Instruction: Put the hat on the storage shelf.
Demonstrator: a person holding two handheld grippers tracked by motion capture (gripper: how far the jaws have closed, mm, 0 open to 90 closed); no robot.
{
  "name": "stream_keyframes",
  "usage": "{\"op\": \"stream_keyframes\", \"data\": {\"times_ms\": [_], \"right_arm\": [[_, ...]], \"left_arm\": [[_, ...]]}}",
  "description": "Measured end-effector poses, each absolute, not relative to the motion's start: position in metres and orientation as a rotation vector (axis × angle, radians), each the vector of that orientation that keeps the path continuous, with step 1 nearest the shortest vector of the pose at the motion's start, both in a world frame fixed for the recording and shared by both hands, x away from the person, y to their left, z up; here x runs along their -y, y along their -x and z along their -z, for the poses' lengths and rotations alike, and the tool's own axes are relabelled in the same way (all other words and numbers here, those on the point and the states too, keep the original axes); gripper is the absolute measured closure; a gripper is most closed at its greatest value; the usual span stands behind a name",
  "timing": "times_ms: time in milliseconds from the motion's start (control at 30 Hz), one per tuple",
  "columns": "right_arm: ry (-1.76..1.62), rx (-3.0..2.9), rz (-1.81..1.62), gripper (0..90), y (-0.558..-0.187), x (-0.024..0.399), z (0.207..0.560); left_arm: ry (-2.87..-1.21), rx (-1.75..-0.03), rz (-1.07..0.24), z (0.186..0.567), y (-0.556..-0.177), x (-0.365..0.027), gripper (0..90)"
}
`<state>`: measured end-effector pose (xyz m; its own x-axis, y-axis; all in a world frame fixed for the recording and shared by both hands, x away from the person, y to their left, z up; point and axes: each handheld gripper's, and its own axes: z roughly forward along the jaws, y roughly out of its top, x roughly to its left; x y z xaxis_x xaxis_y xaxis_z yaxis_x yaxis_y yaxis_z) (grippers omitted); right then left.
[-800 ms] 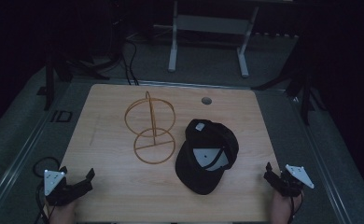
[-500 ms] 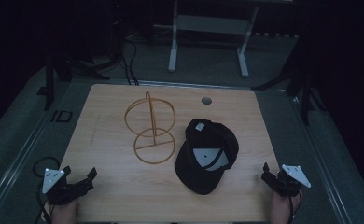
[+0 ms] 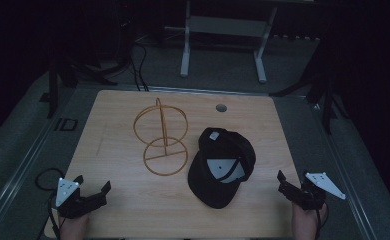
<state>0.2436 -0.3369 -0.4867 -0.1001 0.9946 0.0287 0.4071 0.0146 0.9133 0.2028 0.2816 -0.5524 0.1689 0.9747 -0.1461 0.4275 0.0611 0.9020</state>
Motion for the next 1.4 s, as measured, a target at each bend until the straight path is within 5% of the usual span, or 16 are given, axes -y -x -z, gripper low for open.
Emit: {"op": "stream_keyframes", "data": {"times_ms": [800, 1400], "right_arm": [[-1.257, -1.727, -1.243, 13.0, -0.269, 0.289, 0.388], [-1.288, -1.959, -1.133, 16.0, -0.314, 0.24, 0.396]], "left_arm": [[-1.547, -1.393, -0.711, 0.552, -0.204, -0.277, 1.0], [-1.578, -1.367, -0.691, 0.552, -0.205, -0.274, 1.0]]}}
